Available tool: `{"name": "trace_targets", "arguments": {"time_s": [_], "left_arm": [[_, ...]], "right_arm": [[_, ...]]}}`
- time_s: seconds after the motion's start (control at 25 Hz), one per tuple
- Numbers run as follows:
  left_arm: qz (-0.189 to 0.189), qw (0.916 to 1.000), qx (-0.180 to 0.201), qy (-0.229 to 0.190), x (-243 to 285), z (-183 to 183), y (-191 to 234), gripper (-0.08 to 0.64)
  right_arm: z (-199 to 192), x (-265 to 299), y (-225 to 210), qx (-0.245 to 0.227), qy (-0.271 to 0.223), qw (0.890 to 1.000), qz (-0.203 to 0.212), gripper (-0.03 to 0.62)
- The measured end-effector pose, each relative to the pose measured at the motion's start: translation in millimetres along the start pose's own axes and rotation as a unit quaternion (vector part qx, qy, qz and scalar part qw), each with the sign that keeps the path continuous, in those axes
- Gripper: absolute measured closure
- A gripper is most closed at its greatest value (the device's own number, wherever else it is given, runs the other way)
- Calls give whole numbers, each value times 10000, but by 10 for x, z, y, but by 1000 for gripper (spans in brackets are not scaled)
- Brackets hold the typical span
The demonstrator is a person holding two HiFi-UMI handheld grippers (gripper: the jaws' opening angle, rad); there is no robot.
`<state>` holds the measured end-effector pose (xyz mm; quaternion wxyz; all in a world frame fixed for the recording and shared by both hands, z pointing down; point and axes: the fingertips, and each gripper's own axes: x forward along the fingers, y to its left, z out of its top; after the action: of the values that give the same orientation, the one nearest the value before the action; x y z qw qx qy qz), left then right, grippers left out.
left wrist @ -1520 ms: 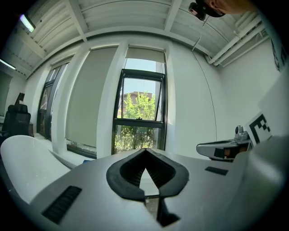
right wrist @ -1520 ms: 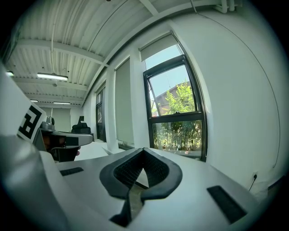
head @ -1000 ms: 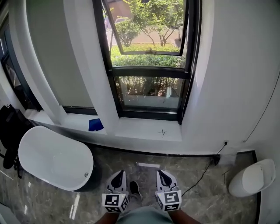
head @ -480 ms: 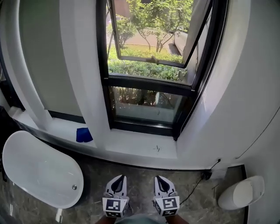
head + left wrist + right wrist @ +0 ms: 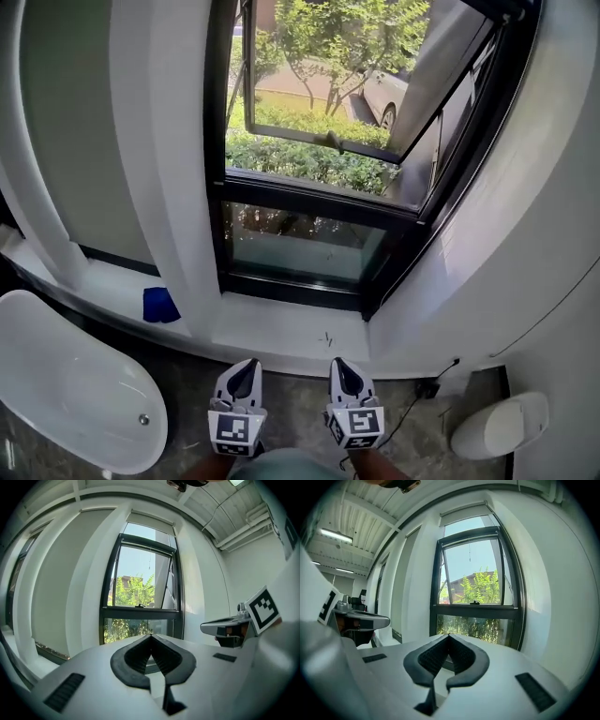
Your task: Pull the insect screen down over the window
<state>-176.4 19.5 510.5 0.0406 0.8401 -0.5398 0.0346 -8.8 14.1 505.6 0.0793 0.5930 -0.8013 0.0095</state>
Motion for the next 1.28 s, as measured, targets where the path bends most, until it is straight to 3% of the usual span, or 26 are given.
{"name": "trace_targets", "arguments": {"time_s": [0.32, 0.68, 1.04, 1.28], "left_arm": [[10, 10000, -78, 60, 725, 57, 107, 546], [366, 9993, 13, 69, 1974, 277, 96, 546], [540, 9971, 535, -72, 2845, 756, 84, 546], [541, 9901, 1293, -97, 3212, 1201, 272, 546]], "right_arm": [[-17, 539, -299, 114, -37, 9999, 96, 595], [60, 1533, -1103, 148, -170, 9982, 564, 595], [546, 2201, -1757, -470, -529, 9926, 985, 595], [997, 2467, -1994, -947, -858, 9850, 1162, 595]]}}
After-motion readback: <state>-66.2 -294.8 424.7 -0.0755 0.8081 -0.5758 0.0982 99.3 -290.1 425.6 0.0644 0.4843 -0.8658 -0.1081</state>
